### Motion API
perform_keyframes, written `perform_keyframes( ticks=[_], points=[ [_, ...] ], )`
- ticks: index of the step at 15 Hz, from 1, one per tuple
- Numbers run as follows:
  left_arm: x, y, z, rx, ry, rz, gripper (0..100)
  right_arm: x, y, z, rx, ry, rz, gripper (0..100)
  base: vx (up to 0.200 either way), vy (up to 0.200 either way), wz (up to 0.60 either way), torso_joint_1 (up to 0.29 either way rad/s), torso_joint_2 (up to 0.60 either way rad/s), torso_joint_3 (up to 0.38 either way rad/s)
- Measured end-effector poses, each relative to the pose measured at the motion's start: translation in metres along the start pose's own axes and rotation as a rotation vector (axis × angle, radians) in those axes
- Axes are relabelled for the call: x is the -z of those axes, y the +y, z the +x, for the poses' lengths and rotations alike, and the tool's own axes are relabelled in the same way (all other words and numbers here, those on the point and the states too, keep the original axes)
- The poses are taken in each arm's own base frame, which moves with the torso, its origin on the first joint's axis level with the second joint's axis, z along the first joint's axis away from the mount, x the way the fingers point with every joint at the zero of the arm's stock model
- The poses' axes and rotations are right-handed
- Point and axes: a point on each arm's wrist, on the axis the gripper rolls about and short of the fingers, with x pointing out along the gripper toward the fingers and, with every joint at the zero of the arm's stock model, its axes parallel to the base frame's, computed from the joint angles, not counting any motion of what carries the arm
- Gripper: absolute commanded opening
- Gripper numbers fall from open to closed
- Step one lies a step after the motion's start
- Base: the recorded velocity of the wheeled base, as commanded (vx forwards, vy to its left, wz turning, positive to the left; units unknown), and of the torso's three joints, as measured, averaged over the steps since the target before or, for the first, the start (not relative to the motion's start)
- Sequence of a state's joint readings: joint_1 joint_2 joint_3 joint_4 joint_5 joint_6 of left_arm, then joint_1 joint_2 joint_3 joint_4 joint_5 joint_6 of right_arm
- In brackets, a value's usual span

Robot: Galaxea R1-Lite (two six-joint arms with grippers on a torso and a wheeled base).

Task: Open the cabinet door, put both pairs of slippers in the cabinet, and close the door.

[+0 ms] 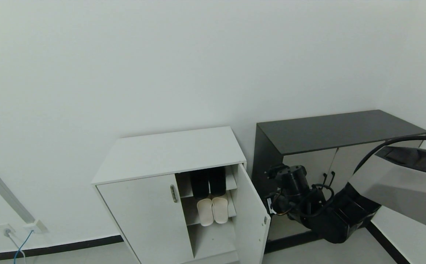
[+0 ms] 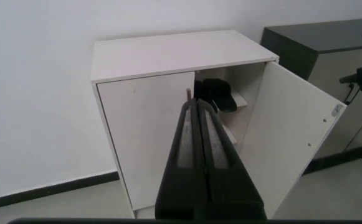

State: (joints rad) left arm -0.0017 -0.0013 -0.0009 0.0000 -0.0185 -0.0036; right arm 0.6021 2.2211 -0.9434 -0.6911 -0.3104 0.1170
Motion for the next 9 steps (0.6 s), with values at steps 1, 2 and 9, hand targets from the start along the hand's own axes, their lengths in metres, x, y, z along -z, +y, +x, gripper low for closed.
perform_keyframes(
  ticks=[1,2,9],
  points=[
    [0.000,0.000,0.000,0.000,0.001,0.000,0,-0.001,-0.002,0.000,0.004,-0.003,0.002,0,0.000,0.000,0.00,0.000,0.00,0.000],
    [0.000,0.000,0.000,-0.001,0.000,-0.001,0,-0.002,-0.002,0.001,0.005,-0.008,0.004,0,0.000,0.000,0.00,0.000,0.00,0.000],
    [0.000,0.000,0.000,0.000,0.000,-0.001,0,0.000,-0.018,0.012,0.053,-0.028,-0.017,0,0.000,0.000,0.00,0.000,0.00,0.000]
  ],
)
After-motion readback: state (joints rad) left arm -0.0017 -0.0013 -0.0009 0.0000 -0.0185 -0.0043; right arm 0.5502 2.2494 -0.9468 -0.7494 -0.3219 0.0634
